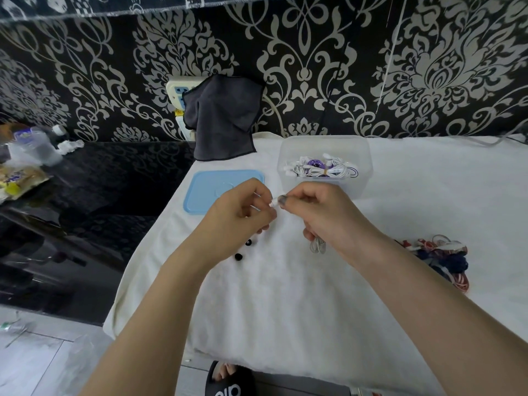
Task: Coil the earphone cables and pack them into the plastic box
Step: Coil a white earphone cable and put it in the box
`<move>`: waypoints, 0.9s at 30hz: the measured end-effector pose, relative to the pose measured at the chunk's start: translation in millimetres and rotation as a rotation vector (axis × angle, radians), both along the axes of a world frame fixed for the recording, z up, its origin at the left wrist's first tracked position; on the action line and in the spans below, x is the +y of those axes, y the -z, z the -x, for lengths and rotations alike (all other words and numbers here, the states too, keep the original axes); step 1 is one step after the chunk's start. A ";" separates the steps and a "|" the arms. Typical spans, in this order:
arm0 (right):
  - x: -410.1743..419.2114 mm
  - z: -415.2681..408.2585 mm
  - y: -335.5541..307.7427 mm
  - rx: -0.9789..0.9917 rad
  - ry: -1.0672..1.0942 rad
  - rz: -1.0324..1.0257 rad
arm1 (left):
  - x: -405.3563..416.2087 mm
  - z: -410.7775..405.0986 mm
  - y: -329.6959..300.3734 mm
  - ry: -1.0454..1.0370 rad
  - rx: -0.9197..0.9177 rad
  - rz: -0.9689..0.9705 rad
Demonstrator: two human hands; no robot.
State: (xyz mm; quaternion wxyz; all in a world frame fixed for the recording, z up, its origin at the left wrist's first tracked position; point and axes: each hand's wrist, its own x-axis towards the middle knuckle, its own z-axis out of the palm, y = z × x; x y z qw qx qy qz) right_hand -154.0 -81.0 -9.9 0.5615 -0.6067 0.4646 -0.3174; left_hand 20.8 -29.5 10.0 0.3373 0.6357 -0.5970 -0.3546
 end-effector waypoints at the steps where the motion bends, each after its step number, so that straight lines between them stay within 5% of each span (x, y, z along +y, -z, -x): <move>1: 0.5 0.7 -1.1 0.006 0.001 0.007 | 0.8 1.5 -1.7 -0.004 0.009 0.005; 12: 2.1 2.3 -7.0 0.055 0.010 0.022 | -0.4 1.3 -4.4 -0.041 0.090 0.012; 27: 3.0 5.3 -13.9 -0.159 0.010 -0.103 | 1.2 1.9 -5.6 -0.049 0.074 0.043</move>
